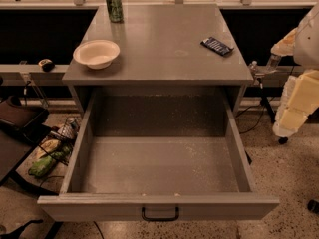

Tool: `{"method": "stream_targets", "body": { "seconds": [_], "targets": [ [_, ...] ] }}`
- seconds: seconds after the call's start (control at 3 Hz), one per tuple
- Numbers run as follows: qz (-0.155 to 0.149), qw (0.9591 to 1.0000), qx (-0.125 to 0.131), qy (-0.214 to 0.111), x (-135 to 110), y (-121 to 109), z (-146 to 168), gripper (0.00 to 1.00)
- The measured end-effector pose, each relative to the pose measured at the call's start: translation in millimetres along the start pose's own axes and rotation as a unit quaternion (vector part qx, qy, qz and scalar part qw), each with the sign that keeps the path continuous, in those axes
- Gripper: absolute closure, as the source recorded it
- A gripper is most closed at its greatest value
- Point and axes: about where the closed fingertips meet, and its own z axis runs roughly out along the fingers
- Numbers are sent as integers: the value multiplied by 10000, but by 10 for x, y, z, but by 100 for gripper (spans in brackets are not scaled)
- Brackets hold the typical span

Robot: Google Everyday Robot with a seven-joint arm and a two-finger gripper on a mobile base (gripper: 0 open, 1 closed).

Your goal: Place rxbar blueberry into top drawer

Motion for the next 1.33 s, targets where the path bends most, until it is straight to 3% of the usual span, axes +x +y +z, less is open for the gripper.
{"method": "stream_targets", "body": {
  "seconds": [0.33, 0.67, 1.0, 1.33],
  "targets": [
    [-14, 9999, 90, -85, -7, -41, 6, 0],
    [-1, 9977, 377, -562, 24, -453, 183, 0],
    [105, 9881, 846, -1284, -28, -1180, 413, 0],
    [206, 9767, 936, -1918, -152, -1814, 732, 0]
  ]
}}
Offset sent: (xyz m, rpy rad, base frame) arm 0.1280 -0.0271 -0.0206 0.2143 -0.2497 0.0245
